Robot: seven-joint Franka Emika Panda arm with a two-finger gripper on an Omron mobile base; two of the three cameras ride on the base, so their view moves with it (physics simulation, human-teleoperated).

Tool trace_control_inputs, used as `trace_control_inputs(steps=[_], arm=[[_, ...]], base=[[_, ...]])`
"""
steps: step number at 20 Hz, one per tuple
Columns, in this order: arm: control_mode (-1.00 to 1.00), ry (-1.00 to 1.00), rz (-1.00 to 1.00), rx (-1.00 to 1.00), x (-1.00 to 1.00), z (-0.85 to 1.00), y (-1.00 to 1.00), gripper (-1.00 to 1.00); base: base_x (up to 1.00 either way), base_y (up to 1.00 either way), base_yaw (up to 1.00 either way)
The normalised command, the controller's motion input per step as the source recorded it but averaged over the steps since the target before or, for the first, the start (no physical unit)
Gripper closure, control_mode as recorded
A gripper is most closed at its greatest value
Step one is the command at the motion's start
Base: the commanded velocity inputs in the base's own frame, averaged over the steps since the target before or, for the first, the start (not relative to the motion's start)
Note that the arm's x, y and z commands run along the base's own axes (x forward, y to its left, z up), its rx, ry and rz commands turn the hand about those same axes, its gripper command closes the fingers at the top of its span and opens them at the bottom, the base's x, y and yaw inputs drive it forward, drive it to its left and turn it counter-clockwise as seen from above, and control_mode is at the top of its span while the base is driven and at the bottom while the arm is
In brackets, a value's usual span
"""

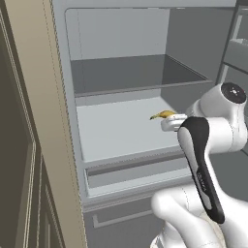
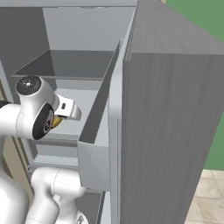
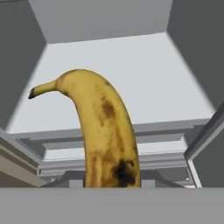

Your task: Open the fridge, remove the banana, lemon, and fish, and place them on any counter.

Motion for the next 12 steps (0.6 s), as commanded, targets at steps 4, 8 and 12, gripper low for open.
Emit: trace_control_inputs(steps=[4, 8, 12], arm=[[-1.00, -0.03, 0.00, 0.00, -0.25, 0.11, -0.05, 1.00], [-1.00, 0.00, 0.00, 0.00, 0.00, 0.00, 0.00, 1.00], [-1.00, 0.00, 0.00, 0.00, -0.06, 0.00, 0.00, 1.00]], base=[[0.00, 0.00, 0.00], [0.00, 0.00, 0.00], [0.00, 0.00, 0.00]])
